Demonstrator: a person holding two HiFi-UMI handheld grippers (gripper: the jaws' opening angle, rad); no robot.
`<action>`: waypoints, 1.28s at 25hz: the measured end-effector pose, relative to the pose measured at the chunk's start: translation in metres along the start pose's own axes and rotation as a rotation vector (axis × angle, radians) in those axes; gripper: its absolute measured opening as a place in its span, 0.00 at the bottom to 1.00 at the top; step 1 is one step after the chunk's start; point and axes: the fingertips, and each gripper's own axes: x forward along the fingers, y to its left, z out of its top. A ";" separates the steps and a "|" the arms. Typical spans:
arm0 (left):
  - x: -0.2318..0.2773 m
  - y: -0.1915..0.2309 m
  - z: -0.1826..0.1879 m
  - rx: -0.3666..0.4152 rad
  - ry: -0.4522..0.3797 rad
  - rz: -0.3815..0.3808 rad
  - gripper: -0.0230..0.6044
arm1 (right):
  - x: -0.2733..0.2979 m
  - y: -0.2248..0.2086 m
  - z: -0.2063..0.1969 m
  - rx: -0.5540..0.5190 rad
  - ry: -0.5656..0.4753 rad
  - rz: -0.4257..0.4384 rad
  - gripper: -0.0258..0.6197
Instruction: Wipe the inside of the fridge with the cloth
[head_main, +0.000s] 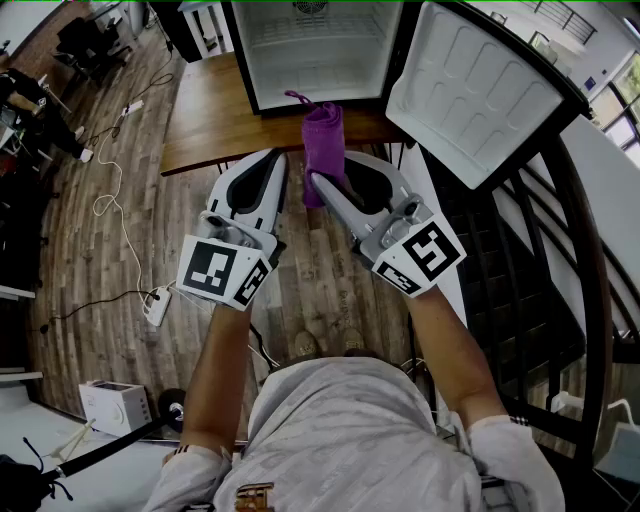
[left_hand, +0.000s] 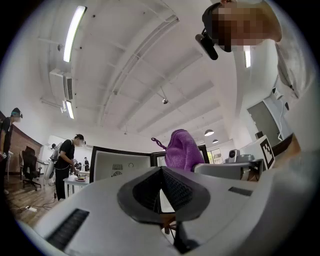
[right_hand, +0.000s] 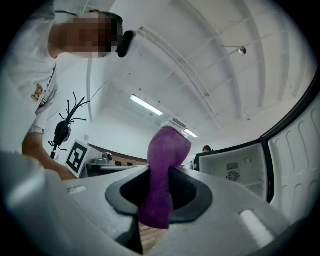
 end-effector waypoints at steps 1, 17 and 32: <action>0.000 0.001 0.000 0.000 0.000 0.000 0.03 | 0.001 0.000 0.000 -0.001 0.001 0.001 0.20; 0.005 0.028 -0.004 -0.008 -0.003 -0.015 0.04 | 0.023 -0.004 -0.010 -0.012 0.007 -0.017 0.20; 0.001 0.071 -0.021 -0.023 -0.007 -0.074 0.04 | 0.060 -0.003 -0.029 -0.035 0.045 -0.084 0.20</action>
